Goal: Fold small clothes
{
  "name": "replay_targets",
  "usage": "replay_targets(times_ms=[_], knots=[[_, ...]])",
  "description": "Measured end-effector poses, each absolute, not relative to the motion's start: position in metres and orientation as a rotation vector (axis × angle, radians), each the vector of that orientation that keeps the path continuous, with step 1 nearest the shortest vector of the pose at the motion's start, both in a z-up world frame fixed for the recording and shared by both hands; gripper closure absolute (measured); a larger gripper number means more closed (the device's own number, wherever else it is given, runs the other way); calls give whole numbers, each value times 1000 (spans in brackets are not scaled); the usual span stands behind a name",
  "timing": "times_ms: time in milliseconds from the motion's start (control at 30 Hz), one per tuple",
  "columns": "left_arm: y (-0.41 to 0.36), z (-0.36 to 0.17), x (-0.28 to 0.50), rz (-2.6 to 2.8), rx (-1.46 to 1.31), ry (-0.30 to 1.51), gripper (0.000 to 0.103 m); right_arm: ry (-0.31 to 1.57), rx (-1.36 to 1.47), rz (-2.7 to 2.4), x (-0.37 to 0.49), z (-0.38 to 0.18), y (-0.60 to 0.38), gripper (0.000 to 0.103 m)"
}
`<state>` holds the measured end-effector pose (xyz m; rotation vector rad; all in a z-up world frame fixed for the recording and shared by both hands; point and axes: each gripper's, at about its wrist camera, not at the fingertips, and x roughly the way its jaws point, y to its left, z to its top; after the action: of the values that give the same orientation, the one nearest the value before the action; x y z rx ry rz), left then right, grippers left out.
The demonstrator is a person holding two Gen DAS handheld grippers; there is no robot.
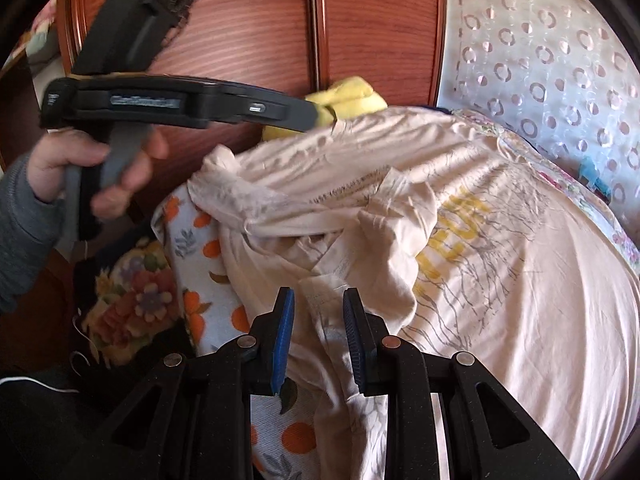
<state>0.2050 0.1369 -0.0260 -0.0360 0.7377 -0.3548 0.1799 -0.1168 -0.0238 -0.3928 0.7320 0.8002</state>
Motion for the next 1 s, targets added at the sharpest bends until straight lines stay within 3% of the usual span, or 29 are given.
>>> replay_targets(times_ms=[67, 100, 133, 367, 767, 833, 967, 1000], knots=[[146, -34, 200, -334, -28, 755, 32, 760, -431, 772, 185, -29, -112, 77], [151, -39, 197, -326, -27, 765, 32, 765, -437, 763, 187, -31, -112, 84], [154, -43, 193, -322, -28, 773, 32, 764, -432, 761, 187, -29, -113, 99], [177, -76, 162, -318, -24, 832, 32, 630, -252, 657, 193, 10, -148, 100], [181, -96, 155, -262, 126, 844, 33, 650, -268, 482, 221, 18, -162, 100], [182, -95, 155, -274, 131, 834, 50, 651, -279, 478, 220, 17, -162, 100], [184, -90, 153, -284, 147, 832, 96, 658, -288, 480, 216, 15, -162, 100], [186, -88, 152, -289, 145, 830, 99, 657, -287, 484, 215, 15, -162, 100]])
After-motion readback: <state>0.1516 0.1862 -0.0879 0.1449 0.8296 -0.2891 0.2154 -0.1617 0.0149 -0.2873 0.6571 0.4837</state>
